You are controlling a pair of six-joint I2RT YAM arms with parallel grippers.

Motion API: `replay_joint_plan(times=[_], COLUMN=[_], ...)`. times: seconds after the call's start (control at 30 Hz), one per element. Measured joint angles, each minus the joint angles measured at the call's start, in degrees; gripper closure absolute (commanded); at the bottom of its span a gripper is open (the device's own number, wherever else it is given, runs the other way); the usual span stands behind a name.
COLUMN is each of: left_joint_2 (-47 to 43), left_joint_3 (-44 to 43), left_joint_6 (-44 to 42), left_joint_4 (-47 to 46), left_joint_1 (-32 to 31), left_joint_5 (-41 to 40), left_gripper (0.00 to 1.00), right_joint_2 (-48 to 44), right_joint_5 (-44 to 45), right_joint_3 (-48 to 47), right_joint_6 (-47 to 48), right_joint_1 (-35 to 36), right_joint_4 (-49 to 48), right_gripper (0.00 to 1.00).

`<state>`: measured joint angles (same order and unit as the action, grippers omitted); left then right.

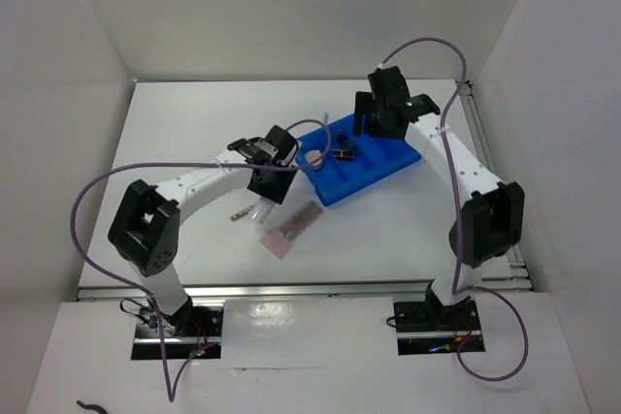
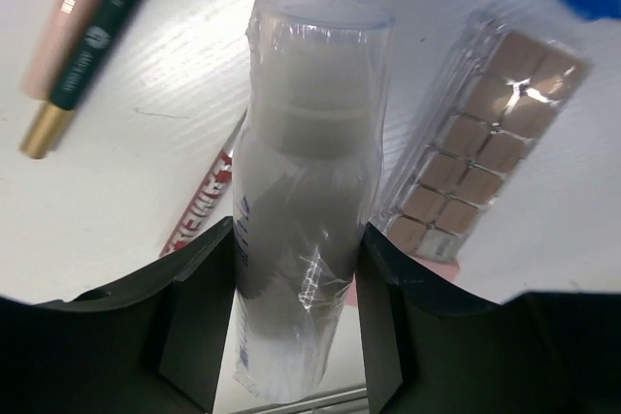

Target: Organize the makeup

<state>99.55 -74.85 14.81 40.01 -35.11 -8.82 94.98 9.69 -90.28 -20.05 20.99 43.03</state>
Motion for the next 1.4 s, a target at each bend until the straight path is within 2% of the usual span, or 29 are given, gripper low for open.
replay_joint_plan(times=[0.17,0.33,0.47,0.7,0.97,1.23,1.4], left_joint_2=[-4.9,-8.0,-9.0,-9.1,-8.6,-5.7,-5.6], left_joint_3=[-4.3,-7.3,-8.9,-9.5,-10.9,-14.9,-15.7], left_joint_6=[0.0,0.2,0.3,0.3,0.3,0.3,0.3], left_joint_4=[3.0,5.4,6.4,7.2,7.5,7.5,7.3], left_joint_1=[1.4,5.7,8.8,10.8,12.2,12.6,12.6], left_joint_5=[-0.1,1.0,1.8,3.5,4.7,6.8,7.9], left_gripper=[1.00,1.00,1.00,1.00,1.00,1.00,1.00], right_joint_2=[9.8,17.1,23.2,33.2,35.6,31.3,28.1], right_joint_5=[3.8,5.8,7.5,8.6,6.8,9.0,13.1], right_joint_3=[-8.6,-15.8,-22.8,-32.0,-28.7,-11.9,-9.8], right_joint_6=[2.1,3.7,5.5,10.0,10.3,6.8,5.4], right_joint_1=[-3.2,-9.6,-13.4,-15.8,-19.8,-23.5,-25.0], right_joint_4=[0.3,1.3,2.5,4.5,5.8,6.1,6.7], right_gripper=[0.24,0.25,0.25,0.25,0.27,0.26,0.25])
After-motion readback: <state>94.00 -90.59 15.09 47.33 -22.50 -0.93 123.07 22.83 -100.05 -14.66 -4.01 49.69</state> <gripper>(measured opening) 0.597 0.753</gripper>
